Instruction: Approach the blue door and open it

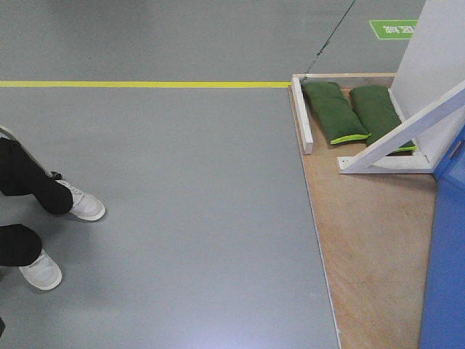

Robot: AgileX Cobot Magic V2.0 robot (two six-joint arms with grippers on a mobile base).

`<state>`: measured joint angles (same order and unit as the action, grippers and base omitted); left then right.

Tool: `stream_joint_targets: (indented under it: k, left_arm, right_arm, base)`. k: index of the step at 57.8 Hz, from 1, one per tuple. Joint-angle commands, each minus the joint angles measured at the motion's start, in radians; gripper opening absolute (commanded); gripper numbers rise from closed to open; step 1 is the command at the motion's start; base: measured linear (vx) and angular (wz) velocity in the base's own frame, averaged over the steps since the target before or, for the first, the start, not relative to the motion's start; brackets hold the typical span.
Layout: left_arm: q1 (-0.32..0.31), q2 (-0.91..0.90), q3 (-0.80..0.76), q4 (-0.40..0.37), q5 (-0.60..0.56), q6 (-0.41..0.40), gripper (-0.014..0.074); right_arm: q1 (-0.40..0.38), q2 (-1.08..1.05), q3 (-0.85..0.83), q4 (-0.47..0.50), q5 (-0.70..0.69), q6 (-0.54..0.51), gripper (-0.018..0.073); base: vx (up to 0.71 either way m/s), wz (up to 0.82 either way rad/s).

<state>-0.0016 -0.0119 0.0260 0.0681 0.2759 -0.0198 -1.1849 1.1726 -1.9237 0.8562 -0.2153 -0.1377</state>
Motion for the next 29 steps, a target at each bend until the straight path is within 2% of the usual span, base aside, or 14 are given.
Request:
stream_joint_targets:
  k: [1,6,12,18,29]
  left_arm:
    - [-0.007,-0.013,-0.026,-0.002,-0.085,-0.007,0.0073]
    - [-0.007,-0.013,-0.026,-0.002,-0.085,-0.007,0.0073]
    - [-0.007,-0.013,-0.026,-0.002,-0.085,-0.007,0.0073]
    - [-0.007,-0.013,-0.026,-0.002,-0.085,-0.007,0.0073]
    - [-0.007,-0.013,-0.026,-0.002,-0.085,-0.007,0.0073]
  right_arm:
    - [-0.007,-0.004,0.023,-0.268,-0.061,-0.002,0.0012]
    - [-0.007,-0.004,0.046,-0.421,-0.09,-0.003,0.0012]
    - [-0.007,-0.004,0.049,-0.504,-0.082,-0.003,0.0012]
    - [-0.007,0.001,0.049,-0.516,-0.047,-0.003,0.0012]
    - [-0.007,0.053,0.049,-0.516,0.098,-0.003,0.0012]
  base:
    - [0.0,0.0]
    - [0.0,0.0]
    - [0.0,0.0]
    - [0.0,0.0]
    - [0.0,0.0]
